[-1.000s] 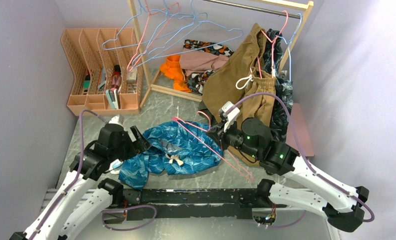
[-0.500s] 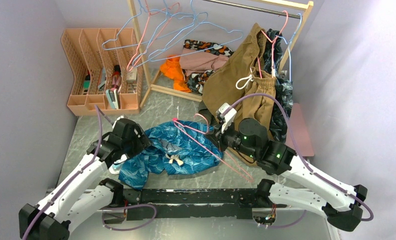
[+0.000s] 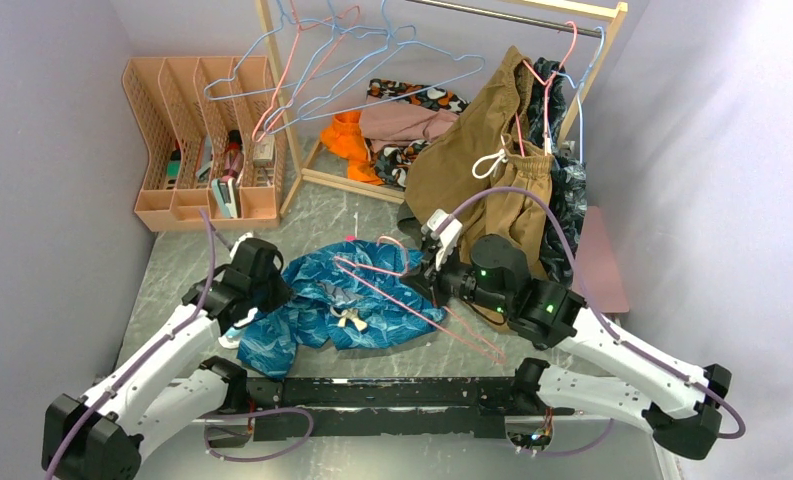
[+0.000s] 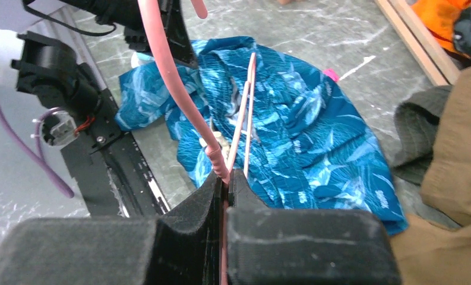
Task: Place the shorts on the hanger
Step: Hang the shorts on the hanger.
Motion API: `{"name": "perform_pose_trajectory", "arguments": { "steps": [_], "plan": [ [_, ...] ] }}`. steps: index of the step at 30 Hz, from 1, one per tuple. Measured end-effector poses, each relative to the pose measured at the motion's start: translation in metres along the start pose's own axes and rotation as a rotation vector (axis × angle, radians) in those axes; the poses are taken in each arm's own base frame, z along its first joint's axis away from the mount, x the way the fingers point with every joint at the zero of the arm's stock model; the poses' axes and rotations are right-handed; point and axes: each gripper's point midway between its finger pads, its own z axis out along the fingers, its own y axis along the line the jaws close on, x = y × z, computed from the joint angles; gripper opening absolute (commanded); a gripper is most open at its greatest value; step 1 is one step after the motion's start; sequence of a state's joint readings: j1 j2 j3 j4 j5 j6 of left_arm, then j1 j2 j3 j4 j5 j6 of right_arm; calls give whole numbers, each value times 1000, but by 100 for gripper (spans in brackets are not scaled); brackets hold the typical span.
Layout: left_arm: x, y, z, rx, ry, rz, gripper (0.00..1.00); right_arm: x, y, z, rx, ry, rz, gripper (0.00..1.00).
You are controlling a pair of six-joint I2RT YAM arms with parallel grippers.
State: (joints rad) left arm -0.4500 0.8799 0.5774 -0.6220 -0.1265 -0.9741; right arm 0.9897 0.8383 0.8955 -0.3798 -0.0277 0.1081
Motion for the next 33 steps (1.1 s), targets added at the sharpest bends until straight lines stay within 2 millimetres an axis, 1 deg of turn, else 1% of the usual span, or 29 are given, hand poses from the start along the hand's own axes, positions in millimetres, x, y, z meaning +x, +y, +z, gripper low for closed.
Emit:
{"name": "perform_pose_trajectory", "arguments": {
  "steps": [3,9,14,18,19,20,24,25,26,28,30,33],
  "plan": [
    [-2,-3,-4,28,-8,26,7,0,8,4,-44,4,0,0],
    [-5,-20,-16,98,-12,84,7,8,18,19,-106,28,14,0],
    [9,-32,-22,142,23,156,7,23,21,36,-127,69,36,0],
    [20,-36,-22,146,49,198,8,37,23,50,-134,119,39,0],
    [20,-36,-23,144,46,202,12,39,23,51,-133,125,38,0],
    [19,-36,-24,141,40,204,20,40,23,52,-133,129,38,0],
    [9,-33,-26,116,-10,185,64,39,22,53,-126,124,32,0],
    [7,-31,-27,109,-24,174,68,40,21,53,-123,129,30,0],
    [5,-30,-29,105,-36,166,75,43,20,55,-119,139,27,0],
    [1,-29,-32,104,-59,144,82,52,18,58,-108,171,25,0],
    [-4,-27,-35,103,-86,112,84,64,14,60,-89,216,26,0],
    [-7,-25,-37,97,-107,86,88,75,8,59,-48,260,38,0]
  ]
}}
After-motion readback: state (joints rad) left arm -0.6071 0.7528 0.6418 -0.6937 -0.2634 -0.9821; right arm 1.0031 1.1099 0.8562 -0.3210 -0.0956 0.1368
